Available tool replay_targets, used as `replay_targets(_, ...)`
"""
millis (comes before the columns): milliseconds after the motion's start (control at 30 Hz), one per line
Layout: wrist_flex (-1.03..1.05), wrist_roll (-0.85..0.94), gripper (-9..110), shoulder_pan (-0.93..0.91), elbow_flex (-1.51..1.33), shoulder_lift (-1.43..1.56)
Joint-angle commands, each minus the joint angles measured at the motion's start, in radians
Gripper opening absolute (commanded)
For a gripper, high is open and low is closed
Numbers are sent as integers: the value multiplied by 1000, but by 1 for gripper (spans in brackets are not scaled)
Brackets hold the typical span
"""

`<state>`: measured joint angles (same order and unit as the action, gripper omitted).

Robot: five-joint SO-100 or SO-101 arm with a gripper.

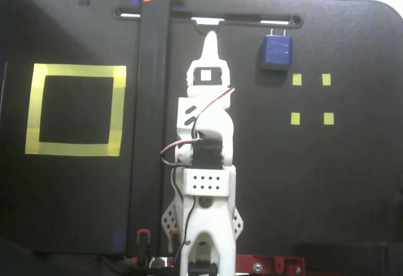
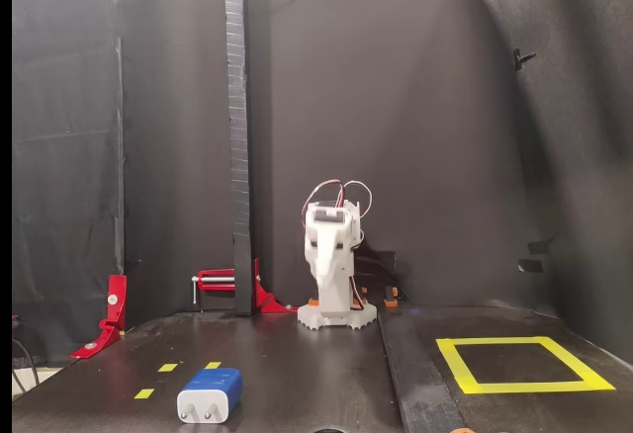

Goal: Grasp the block and place it in the designated area.

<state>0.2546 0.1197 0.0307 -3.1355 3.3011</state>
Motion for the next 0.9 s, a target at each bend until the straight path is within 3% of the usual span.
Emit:
replay_targets(0, -103, 6, 0, 2, -6, 5)
replay_targets(233, -285, 6, 0, -3, -6, 5)
replay_targets(600, -250, 5, 0, -23, -6, 5)
replay_targets(867, -232, 5, 0, -163, -6, 3)
